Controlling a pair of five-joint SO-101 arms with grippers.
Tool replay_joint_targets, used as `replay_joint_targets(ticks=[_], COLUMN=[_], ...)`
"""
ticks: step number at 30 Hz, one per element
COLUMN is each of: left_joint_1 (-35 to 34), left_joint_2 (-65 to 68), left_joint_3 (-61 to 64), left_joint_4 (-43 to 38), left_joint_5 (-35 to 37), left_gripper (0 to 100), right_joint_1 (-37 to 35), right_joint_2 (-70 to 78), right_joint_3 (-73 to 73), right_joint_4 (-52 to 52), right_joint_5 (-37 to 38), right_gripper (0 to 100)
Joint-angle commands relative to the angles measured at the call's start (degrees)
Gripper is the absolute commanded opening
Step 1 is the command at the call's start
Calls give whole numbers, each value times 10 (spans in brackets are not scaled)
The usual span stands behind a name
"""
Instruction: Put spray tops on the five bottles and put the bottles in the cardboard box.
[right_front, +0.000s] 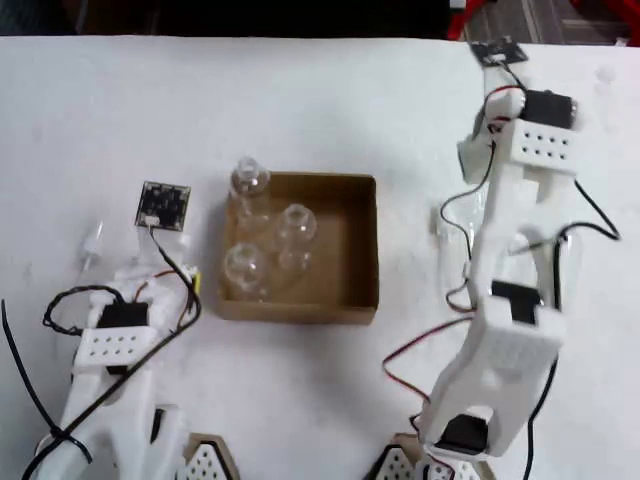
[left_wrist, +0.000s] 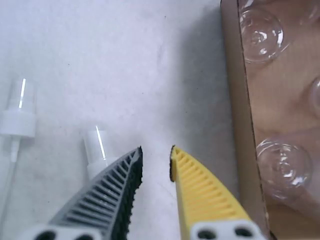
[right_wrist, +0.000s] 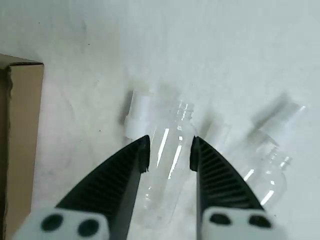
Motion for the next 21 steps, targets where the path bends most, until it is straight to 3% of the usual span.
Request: replay_joint_targets(ticks=[1,7,10,21], left_joint_1=[7,7,7,7], left_joint_2=[-2,-2,-2,-3], left_joint_3=[-3,-3,-3,-3], left_joint_4=[-12,-12,-12,-12], left_joint_5=[4,4,4,5], left_gripper=[90,90,90,90], right_joint_1=[-12,4,9,21], right_joint_2=[75,180,195,233], right_joint_3=[-104,-237,-241,-237], right_joint_4=[31,65,65,64], right_joint_5=[6,4,5,25], right_gripper=[110,144,190,191])
